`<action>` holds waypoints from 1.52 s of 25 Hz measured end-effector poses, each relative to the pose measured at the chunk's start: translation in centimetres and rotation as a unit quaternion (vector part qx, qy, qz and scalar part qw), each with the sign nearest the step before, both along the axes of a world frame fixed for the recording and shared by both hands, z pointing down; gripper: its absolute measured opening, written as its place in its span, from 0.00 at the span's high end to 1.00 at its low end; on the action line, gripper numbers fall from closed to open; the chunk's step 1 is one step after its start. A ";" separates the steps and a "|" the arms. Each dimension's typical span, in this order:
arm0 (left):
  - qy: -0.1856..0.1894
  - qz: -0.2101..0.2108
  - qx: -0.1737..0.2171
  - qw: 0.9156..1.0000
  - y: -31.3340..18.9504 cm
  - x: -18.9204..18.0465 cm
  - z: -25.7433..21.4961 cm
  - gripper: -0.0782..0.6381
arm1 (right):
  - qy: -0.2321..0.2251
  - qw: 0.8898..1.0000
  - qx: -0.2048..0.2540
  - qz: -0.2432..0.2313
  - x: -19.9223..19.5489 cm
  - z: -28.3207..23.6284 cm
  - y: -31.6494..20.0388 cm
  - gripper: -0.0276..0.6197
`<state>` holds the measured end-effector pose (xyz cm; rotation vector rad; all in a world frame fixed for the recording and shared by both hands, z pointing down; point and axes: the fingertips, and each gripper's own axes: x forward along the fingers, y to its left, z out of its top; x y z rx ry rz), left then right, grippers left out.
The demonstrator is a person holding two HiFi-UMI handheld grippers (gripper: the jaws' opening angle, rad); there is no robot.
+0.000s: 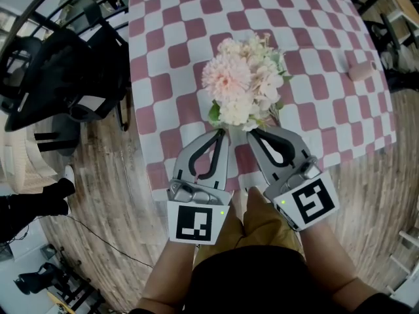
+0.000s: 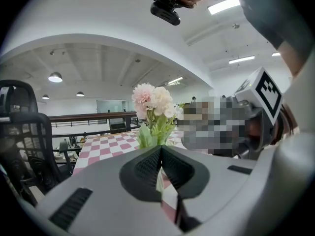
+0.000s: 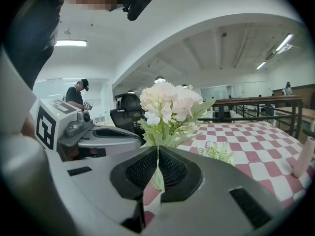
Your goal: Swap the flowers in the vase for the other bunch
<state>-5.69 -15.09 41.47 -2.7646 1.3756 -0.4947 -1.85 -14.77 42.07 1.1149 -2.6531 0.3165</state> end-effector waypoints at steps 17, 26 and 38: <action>0.066 -0.012 -0.008 0.998 0.9 -0.6 -5.9 0.88 | 0.015 0.995 0.095 0.013 1.3 -8.3 0.6 0.90; 0.036 0.012 0.036 0.999 0.4 -0.3 -9.7 0.88 | 0.024 0.990 0.136 -0.003 0.5 -11.8 0.5 0.90; 0.064 0.015 0.062 0.996 -0.6 -0.1 -14.9 0.88 | 0.012 0.982 0.187 -0.017 -0.6 -16.2 -0.4 0.90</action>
